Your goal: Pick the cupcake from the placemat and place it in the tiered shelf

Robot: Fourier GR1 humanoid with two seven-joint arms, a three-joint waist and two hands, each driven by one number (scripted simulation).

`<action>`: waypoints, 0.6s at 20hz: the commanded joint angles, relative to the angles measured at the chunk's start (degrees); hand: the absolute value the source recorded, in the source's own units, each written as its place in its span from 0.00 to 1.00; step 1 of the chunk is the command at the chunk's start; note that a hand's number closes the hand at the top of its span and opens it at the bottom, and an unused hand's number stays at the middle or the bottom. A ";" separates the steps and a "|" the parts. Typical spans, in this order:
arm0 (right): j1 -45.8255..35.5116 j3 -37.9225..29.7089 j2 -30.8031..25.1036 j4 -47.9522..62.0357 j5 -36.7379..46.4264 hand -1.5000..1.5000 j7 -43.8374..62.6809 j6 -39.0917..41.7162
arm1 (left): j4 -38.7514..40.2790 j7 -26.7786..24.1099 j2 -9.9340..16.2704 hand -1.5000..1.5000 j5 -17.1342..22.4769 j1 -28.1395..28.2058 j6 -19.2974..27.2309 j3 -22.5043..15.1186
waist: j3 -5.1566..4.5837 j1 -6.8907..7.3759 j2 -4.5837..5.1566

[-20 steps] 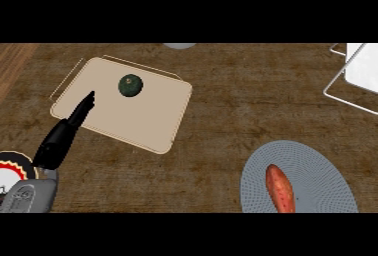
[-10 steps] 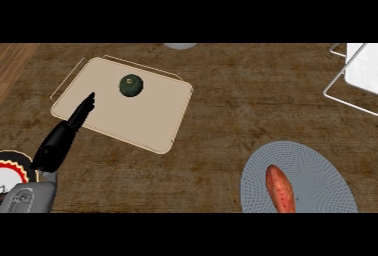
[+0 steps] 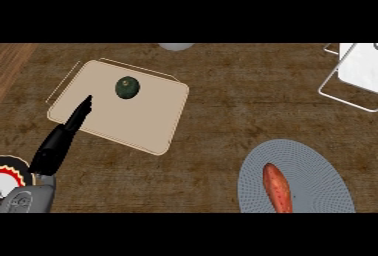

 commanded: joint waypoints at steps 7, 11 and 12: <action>6.89 -6.46 -7.70 -10.91 -8.63 0.00 7.65 7.70 | -1.94 -0.89 0.80 0.50 -0.20 5.09 0.83 1.60 | -0.12 -3.23 -1.43; 12.35 -8.28 -9.45 -18.49 -13.91 0.00 6.57 18.69 | -2.58 1.09 0.66 0.50 0.32 4.32 0.40 1.85 | -0.13 -4.08 -1.59; 13.08 -8.54 -7.55 -21.74 -14.90 0.00 7.16 18.89 | -0.46 0.12 1.39 0.50 0.33 3.44 0.46 2.77 | -0.20 -5.04 -1.83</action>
